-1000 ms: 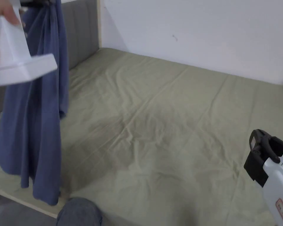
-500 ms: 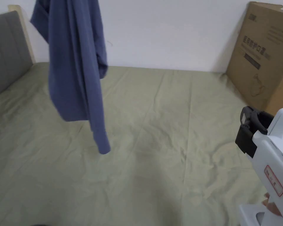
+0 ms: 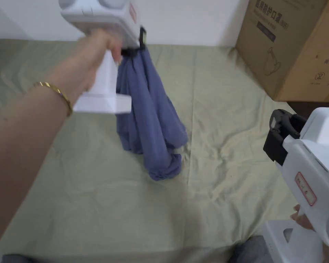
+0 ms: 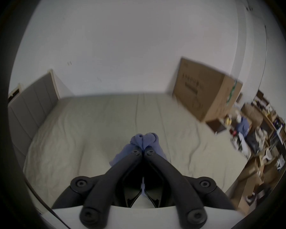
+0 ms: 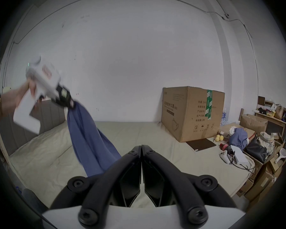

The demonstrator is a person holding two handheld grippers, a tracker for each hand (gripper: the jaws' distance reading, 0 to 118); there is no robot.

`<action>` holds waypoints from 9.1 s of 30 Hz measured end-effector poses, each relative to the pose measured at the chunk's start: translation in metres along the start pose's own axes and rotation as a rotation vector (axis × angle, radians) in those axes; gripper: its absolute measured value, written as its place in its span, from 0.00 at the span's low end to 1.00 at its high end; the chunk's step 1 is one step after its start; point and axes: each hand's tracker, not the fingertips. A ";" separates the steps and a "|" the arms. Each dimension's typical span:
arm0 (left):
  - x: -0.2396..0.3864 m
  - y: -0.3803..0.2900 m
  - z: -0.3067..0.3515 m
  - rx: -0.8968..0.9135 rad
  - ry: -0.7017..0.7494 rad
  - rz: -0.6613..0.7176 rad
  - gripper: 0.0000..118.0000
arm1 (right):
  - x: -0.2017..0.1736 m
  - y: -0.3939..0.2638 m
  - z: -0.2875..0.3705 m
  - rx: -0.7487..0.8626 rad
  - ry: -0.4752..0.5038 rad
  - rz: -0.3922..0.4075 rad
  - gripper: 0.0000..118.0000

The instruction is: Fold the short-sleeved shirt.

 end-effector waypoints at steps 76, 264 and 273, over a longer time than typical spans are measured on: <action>-0.099 -0.193 -0.122 -0.455 0.143 0.188 0.91 | -0.031 -0.047 -0.057 -0.140 0.111 0.028 0.00; -0.080 -0.240 0.149 0.481 0.297 0.015 0.00 | -0.027 -0.037 0.001 -0.036 0.118 -0.043 0.00; -0.086 -0.238 0.144 0.456 0.287 0.044 0.00 | -0.035 -0.036 -0.003 -0.055 0.124 -0.005 0.00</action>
